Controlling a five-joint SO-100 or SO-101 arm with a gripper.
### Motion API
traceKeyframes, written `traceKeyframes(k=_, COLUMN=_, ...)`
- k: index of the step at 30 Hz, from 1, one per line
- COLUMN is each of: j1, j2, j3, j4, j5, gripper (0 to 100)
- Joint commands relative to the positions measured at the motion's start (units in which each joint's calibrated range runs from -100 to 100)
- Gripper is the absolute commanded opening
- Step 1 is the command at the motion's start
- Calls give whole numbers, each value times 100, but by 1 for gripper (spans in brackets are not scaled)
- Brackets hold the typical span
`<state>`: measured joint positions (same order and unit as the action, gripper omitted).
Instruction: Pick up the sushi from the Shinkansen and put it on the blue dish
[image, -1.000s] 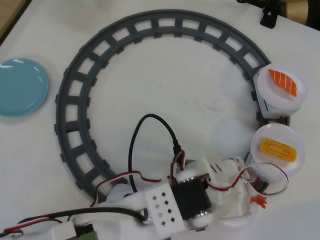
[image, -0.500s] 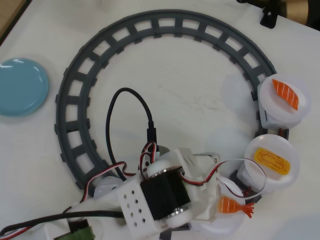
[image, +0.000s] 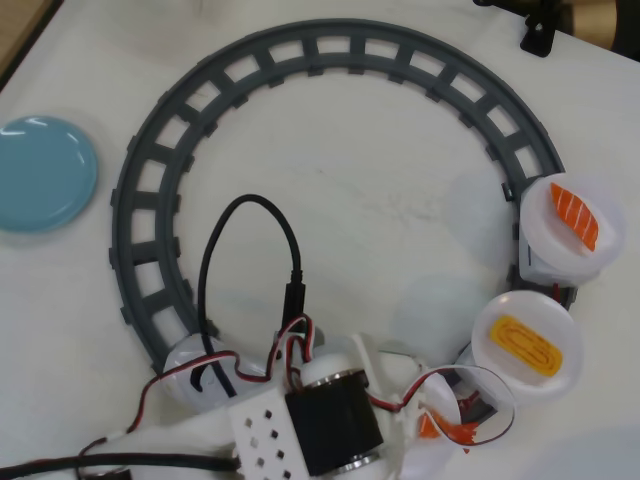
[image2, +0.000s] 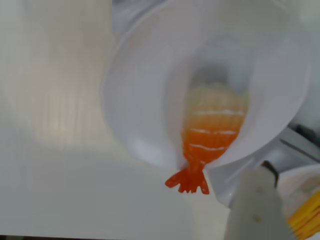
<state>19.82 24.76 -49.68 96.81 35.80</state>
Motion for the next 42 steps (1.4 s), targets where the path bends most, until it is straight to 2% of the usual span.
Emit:
traceKeyframes(k=1, j1=7, j2=-929, j3=1172, j4=-453, j5=-39, gripper=20)
traceKeyframes(k=6, j1=51, j2=-1468, j3=2587, j4=-861, j5=-165, gripper=20)
traceKeyframes(k=15, j1=87, j2=-1601, j3=3651, j4=-1388, j5=-165, gripper=20)
traceKeyframes(k=22, j1=245, j2=-1559, j3=3778, j4=-1388, j5=-159, gripper=19)
traceKeyframes(k=25, j1=272, j2=-1650, j3=3688, j4=-1345, j5=-165, gripper=1)
traceKeyframes(k=27, j1=263, j2=-1667, j3=3651, j4=-1294, j5=-165, gripper=4)
traceKeyframes(k=31, j1=139, j2=-1949, j3=3615, j4=-938, j5=-165, gripper=3)
traceKeyframes(k=38, j1=-688, j2=-2936, j3=3462, j4=-224, j5=-170, gripper=3)
traceKeyframes(k=42, j1=-662, j2=-2969, j3=3516, j4=-250, j5=-363, gripper=5)
